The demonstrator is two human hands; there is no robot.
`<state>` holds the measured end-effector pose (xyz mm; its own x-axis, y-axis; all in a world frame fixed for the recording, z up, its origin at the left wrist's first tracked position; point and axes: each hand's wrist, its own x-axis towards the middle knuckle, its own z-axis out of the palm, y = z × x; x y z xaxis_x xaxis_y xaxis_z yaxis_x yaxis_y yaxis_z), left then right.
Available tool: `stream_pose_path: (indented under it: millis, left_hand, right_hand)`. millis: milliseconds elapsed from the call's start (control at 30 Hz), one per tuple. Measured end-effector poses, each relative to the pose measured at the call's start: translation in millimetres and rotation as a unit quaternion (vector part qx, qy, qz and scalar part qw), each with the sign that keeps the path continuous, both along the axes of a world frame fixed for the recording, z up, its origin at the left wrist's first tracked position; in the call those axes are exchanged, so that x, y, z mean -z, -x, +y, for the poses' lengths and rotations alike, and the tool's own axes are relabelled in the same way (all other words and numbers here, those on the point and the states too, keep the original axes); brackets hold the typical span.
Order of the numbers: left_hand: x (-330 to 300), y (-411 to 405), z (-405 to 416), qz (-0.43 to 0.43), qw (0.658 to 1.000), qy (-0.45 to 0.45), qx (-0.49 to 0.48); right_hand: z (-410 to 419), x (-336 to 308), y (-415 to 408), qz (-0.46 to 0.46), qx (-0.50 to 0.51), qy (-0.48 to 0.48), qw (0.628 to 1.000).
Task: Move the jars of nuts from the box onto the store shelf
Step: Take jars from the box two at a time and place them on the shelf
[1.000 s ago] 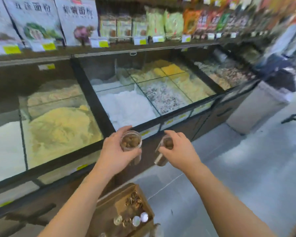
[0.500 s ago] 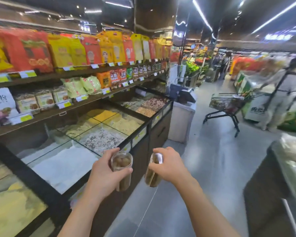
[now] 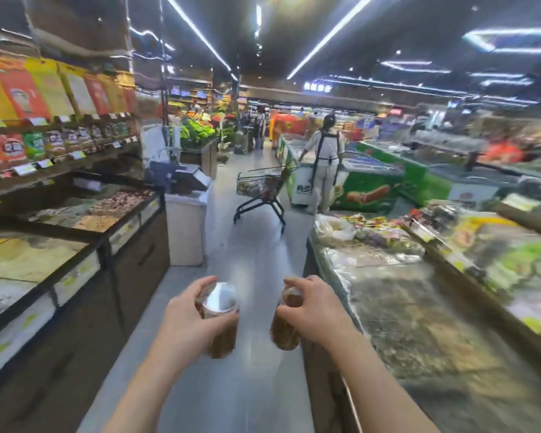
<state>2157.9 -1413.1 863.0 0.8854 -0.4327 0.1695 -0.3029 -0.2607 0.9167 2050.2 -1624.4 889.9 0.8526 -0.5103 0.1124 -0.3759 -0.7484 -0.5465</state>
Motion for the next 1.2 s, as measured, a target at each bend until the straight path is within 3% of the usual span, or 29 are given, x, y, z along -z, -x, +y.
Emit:
stream_pose_path:
  millis: [200,367,733,1200]
  left_hand:
    - [-6,81,-131,0.021,0.990,0.019,0.142]
    - [-7,150,-230,0.029,0.961,-0.002,0.275]
    - [5,308,-412,-0.029,0.859,-0.029,0.510]
    - [-8,458,-583,-0.006,0.749,-0.039,0.662]
  right_hand:
    - [-99,-4,131,0.006,0.136,0.006,0.991]
    - [-154,-4,242,0.028,0.266,-0.001,0.963]
    - [-209,2,439,0.053,0.507,-0.021,0.860]
    - [-354,10,598,0.067,0.670,-0.058,0.738]
